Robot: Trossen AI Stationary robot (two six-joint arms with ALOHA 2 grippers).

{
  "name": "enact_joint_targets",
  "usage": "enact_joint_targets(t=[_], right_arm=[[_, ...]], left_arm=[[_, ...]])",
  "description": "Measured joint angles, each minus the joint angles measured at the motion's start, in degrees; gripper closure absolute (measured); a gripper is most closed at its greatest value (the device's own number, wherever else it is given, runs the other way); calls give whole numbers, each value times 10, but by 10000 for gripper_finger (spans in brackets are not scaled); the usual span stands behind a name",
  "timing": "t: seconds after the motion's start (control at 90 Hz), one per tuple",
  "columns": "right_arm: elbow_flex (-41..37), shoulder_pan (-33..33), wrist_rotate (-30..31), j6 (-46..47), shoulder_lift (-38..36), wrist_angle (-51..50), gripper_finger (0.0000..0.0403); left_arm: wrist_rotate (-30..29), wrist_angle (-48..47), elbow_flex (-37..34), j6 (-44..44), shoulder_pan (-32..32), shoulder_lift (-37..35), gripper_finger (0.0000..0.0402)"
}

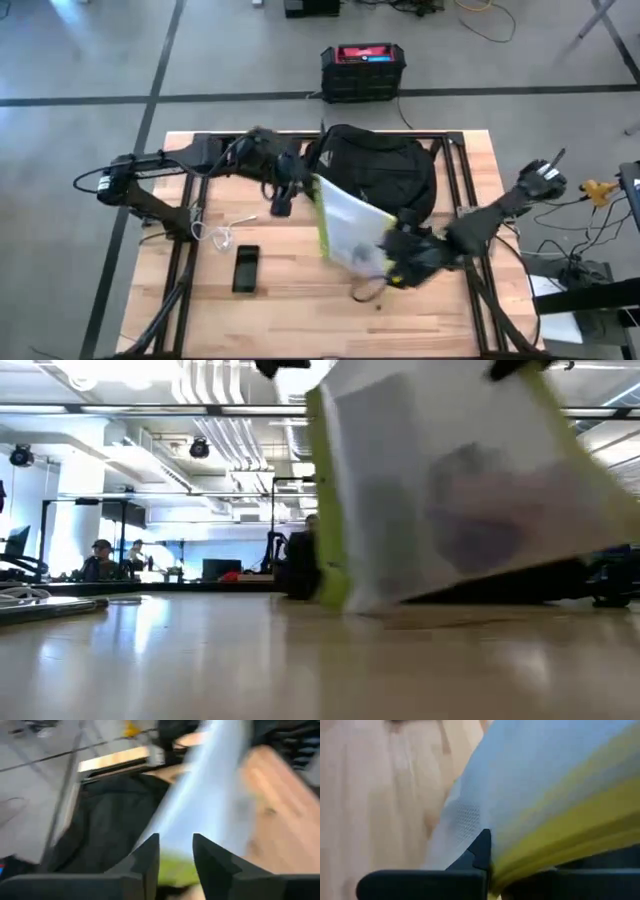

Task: Unpack backpack
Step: Put the yellow green zip bag into the black backpack

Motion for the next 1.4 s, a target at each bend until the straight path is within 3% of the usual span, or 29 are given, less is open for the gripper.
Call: enact_joint_targets(t=[0.278, 0.467, 0.556, 0.644, 0.778, 0.922, 1.078, 1.278, 1.344, 1.4], right_arm=[[0, 144, 35, 280, -76, -193, 403], [1, 178, 34, 395, -80, -277, 403], [0, 180, 33, 421, -78, -291, 403], [0, 180, 33, 421, -77, -286, 403], [0, 180, 34, 416, -76, -285, 403], [-1, 180, 36, 400, -75, -284, 403], [-3, 180, 62, 379, -75, -284, 403], [-4, 180, 65, 371, -73, -284, 403], [-5, 180, 65, 371, -73, -284, 403], [-5, 180, 64, 371, -73, -284, 403]], left_arm=[[-3, 99, -57, 9, 101, 107, 256], [-114, 92, -41, 40, 159, 223, 260], [-113, 89, -28, 31, 184, 258, 264], [-102, 50, -27, 11, 197, 280, 270], [-106, -92, -35, -74, 198, 295, 282], [-119, -226, -96, -272, 151, 278, 284], [-112, -172, -155, -355, 43, 242, 284], [12, 10, -125, -311, -74, 195, 282], [11, 6, -92, -264, -102, 174, 279], [-27, -27, -67, -224, -119, 160, 277]])
